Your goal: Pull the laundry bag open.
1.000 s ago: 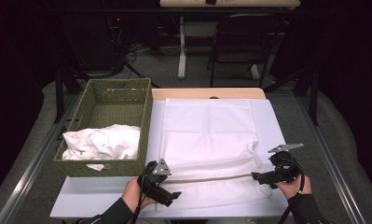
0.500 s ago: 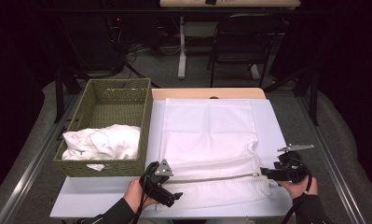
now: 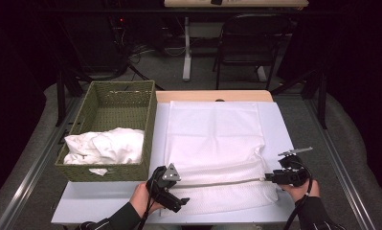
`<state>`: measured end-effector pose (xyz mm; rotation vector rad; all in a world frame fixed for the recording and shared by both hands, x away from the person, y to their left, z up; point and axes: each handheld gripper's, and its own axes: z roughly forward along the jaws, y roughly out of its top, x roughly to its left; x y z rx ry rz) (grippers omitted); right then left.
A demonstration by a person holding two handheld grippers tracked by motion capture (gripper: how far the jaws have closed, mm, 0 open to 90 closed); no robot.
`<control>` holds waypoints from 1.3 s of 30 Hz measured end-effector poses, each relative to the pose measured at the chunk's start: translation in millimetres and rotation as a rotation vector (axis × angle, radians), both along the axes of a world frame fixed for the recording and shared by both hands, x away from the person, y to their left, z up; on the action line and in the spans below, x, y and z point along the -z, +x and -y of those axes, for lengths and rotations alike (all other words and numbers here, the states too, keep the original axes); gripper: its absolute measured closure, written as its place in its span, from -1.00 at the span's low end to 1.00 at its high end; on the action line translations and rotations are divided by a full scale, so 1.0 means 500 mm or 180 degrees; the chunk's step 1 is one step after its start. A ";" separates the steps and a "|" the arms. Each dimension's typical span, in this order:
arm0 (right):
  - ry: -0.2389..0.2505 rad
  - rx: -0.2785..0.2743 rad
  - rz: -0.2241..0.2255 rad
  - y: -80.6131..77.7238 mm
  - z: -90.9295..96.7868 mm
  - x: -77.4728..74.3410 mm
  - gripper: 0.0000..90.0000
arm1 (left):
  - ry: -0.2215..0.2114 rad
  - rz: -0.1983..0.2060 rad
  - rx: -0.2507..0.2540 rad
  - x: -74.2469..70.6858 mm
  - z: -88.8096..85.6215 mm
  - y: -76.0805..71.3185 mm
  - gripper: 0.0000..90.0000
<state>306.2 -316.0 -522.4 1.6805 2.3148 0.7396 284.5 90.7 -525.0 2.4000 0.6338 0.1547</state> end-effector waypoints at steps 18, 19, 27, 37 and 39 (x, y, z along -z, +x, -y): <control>-0.0011 0.0040 -0.0018 0.003 -0.003 0.022 0.35 | -0.0025 0.0032 0.0086 -0.004 0.028 0.005 -0.90; -0.0010 0.0036 -0.0022 0.003 -0.004 0.024 0.35 | -0.0025 0.0015 0.0093 -0.005 0.027 0.006 -0.90; -0.0027 0.0080 -0.0059 0.003 -0.005 0.028 0.39 | -0.0027 -0.0005 0.0091 -0.003 0.027 0.007 -0.90; 0.0194 0.0197 -0.0049 0.003 0.019 0.027 0.44 | -0.0047 -0.0008 0.0072 -0.002 0.027 0.013 -0.90; 0.0209 0.0172 -0.0036 0.006 0.016 0.028 0.44 | -0.0045 -0.0011 0.0079 -0.001 0.028 0.013 -0.90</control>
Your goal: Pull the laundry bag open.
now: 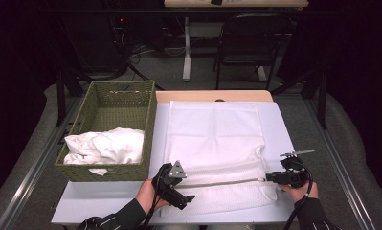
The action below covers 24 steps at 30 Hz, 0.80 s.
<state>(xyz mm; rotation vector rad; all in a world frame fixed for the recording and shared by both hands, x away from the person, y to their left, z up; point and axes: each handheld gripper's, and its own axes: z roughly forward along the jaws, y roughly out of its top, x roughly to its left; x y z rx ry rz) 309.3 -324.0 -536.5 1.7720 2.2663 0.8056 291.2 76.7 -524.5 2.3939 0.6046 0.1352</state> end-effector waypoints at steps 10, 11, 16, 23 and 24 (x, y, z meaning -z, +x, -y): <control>-0.0278 0.0041 0.0015 -0.001 -0.024 0.002 0.60 | 0.0011 0.0003 -0.0005 0.001 0.000 -0.007 -0.90; -0.0292 0.0043 0.0024 -0.002 -0.024 0.002 0.62 | 0.0013 0.0005 0.0001 0.001 0.001 -0.007 -0.90; -0.0279 -0.0059 0.0032 -0.002 -0.029 0.002 0.87 | -0.0057 -0.0043 0.0022 0.003 0.007 -0.007 -0.91; -0.0278 -0.0182 0.0113 -0.006 -0.027 -0.013 0.90 | -0.0112 -0.0106 0.0091 0.000 0.026 0.002 -0.98; -0.0285 -0.0196 0.0154 -0.008 -0.027 -0.018 0.90 | -0.0130 -0.0125 0.0108 0.000 0.031 0.003 -0.99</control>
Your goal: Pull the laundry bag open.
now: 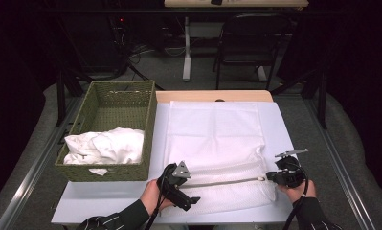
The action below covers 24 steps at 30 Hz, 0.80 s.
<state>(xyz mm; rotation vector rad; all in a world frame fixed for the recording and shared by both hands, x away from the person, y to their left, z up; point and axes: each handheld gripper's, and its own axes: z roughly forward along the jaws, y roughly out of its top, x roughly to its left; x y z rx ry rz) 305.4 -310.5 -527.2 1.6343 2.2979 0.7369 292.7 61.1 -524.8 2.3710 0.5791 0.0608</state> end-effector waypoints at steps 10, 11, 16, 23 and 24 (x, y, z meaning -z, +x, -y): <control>-0.0053 -0.0119 0.0155 -0.015 -0.005 -0.024 0.90 | 0.0018 -0.0012 0.0256 0.000 0.062 -0.001 -1.00; -0.0053 -0.0116 0.0160 -0.016 -0.005 -0.025 0.90 | 0.0007 0.0000 0.0284 -0.001 0.067 0.000 -1.00; -0.0054 -0.0150 0.0214 -0.023 -0.005 -0.032 0.90 | -0.0014 0.0028 0.0306 -0.004 0.085 0.005 -1.00; -0.0088 -0.0186 0.0284 -0.029 -0.009 -0.040 0.90 | -0.0060 0.0029 0.0329 -0.004 0.108 0.013 -1.00; -0.0088 -0.0191 0.0292 -0.029 -0.010 -0.040 0.91 | -0.0051 0.0028 0.0341 -0.005 0.111 0.014 -1.00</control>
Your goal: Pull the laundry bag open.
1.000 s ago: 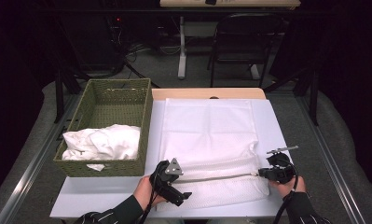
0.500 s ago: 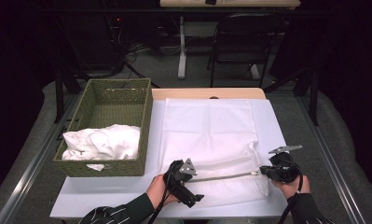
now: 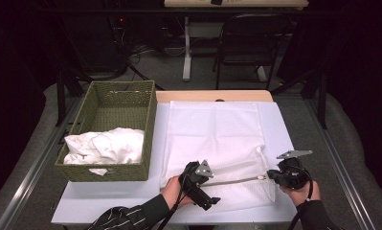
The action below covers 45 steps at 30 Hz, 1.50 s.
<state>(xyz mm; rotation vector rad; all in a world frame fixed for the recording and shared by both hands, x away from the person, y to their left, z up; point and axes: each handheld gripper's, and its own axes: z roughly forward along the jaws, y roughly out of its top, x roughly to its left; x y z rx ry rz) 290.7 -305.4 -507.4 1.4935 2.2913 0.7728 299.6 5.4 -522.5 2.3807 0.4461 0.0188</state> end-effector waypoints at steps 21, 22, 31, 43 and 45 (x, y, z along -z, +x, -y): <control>-0.0017 -0.0068 0.0043 -0.005 -0.001 -0.006 0.90 | -0.0144 -0.0097 0.0155 0.000 0.099 0.027 -1.00; -0.0019 -0.0074 0.0045 -0.005 -0.001 -0.007 0.90 | -0.0108 -0.0084 0.0169 -0.001 0.104 0.028 -1.00; 0.0000 -0.0099 0.0083 -0.008 -0.003 -0.010 0.90 | -0.0163 -0.0116 0.0279 -0.003 0.156 0.035 -0.95; 0.0030 -0.0146 0.0103 -0.012 -0.002 -0.013 0.91 | -0.0125 -0.0140 0.0359 -0.001 0.207 0.046 -0.19; 0.0023 -0.0157 0.0111 -0.012 -0.001 -0.013 0.90 | -0.0141 -0.0164 0.0386 0.002 0.213 0.048 -0.10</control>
